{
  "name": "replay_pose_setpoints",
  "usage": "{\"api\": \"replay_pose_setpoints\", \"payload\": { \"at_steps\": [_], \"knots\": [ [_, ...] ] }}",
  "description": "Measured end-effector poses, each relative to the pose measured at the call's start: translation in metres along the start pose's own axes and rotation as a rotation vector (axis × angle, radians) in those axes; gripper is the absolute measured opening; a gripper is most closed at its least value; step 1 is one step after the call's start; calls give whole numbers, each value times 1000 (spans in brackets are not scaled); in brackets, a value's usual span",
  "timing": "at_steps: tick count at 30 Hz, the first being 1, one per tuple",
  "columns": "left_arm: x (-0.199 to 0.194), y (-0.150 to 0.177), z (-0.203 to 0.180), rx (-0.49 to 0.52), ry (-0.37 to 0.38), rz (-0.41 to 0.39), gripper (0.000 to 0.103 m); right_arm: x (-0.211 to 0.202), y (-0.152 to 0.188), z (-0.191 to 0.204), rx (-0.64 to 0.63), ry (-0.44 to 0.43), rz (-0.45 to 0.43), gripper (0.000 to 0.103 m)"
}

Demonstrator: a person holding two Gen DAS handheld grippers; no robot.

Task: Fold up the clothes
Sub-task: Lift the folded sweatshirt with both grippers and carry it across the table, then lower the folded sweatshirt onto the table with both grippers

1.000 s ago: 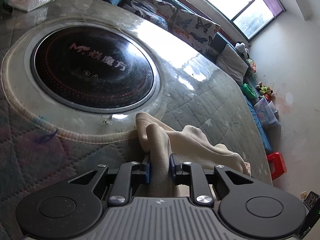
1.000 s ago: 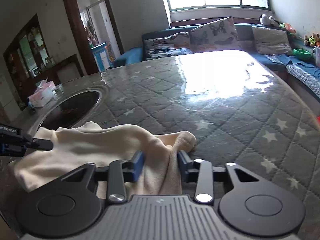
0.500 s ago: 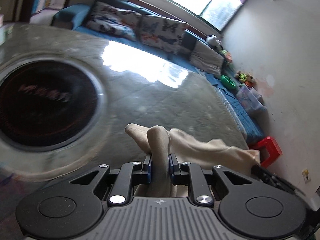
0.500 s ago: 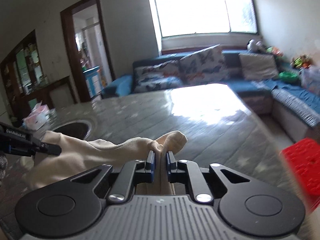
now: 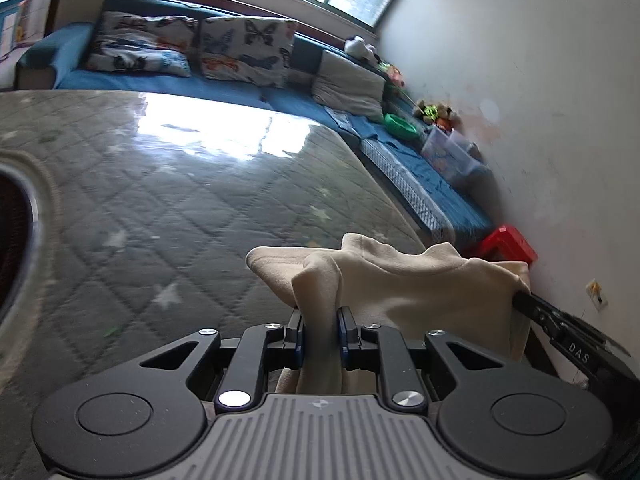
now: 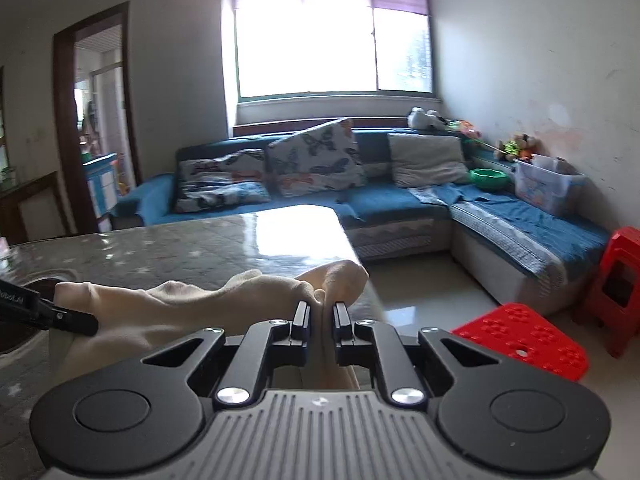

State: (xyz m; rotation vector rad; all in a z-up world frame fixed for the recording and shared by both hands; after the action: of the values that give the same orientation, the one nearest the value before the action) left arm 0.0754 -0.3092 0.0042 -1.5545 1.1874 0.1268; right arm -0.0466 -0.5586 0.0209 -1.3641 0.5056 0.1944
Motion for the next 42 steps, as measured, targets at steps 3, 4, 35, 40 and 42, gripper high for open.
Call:
{"api": "replay_pose_setpoints", "payload": {
  "at_steps": [3,4,35,40,42],
  "knots": [
    [15,2,-6,31,-8,15,18,10,7,-12,9,32,20,10],
    [19,3,-6,37,-11,23,18,14,11,-16,13,41,30,10],
    [39,5,13,135,-160,39,54,71,39,35,-19,-31,171,44],
    [50,4,18,132,-173,53,56,91,43,45,-32,-24,194,47],
    [53,4,20,132,-178,56,57,97,44,47,-37,-15,195,49]
  ]
}}
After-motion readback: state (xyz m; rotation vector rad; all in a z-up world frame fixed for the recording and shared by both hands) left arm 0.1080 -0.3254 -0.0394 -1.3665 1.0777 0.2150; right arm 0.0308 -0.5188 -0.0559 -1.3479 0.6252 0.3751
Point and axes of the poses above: each gripper's, at about its wrist camera, not at the fingertips, and x roughly the way its jaws point, z to its left, y to its underside, the point moved 9 cm from there along x, roughly the way its jaws point, and after that the axes turned 4 degrees about x, right-handed, at the moved point
